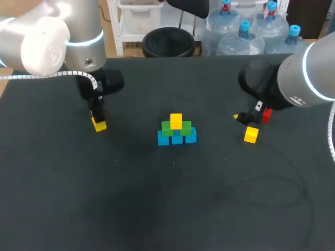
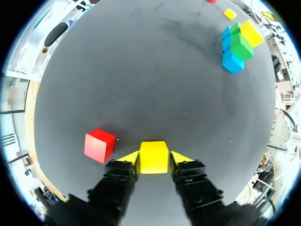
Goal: Place the blue cubes, place green cubes on the blue cubes, place the yellow cubes on the green cubes, then place the red cubes on the yellow cubes, and place purple cube on the red cubes.
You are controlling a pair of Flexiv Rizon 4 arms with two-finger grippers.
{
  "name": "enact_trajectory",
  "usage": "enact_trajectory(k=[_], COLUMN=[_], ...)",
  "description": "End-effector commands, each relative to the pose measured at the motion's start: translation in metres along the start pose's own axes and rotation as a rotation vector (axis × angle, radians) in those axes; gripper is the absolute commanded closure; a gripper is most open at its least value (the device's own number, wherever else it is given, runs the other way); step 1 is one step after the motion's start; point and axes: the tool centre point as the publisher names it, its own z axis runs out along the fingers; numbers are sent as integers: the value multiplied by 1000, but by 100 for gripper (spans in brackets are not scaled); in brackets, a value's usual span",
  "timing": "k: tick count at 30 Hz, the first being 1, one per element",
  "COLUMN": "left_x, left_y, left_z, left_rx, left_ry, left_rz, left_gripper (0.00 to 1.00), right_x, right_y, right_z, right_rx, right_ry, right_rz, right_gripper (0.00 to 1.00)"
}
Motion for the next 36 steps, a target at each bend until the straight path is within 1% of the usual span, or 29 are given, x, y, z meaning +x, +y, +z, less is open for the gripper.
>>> enact_trajectory(k=[1, 4, 8, 12, 14, 17, 25, 30, 36], left_x=[-2, -6, -18, -30, -38, -48, -77, -96, -112], left_y=[-3, -13, -28, -41, -47, -55, -76, -92, -108], left_z=[-9, -24, -48, -72, -81, -91, -105, -106, -103], left_rx=[4, 14, 13, 8, 19, 11, -7, -2, 5], left_ry=[10, 15, 39, 36, 37, 30, 32, 27, 26], left_rz=[14, 58, 132, 185, 218, 253, 338, 383, 393], left_gripper=[100, 100, 100, 100, 100, 100, 100, 100, 100], right_x=[2, 2, 2, 2, 2, 2, 2, 2, 2], right_y=[2, 2, 2, 2, 2, 2, 2, 2, 2], right_z=[1, 1, 1, 1, 1, 1, 1, 1, 1], right_rx=[10, 10, 10, 10, 10, 10, 10, 10, 10], right_ry=[-7, -7, -7, -7, -7, -7, -7, -7, -7], right_rz=[2, 2, 2, 2, 2, 2, 2, 2, 2], right_gripper=[0, 0, 0, 0, 0, 0, 0, 0, 0])
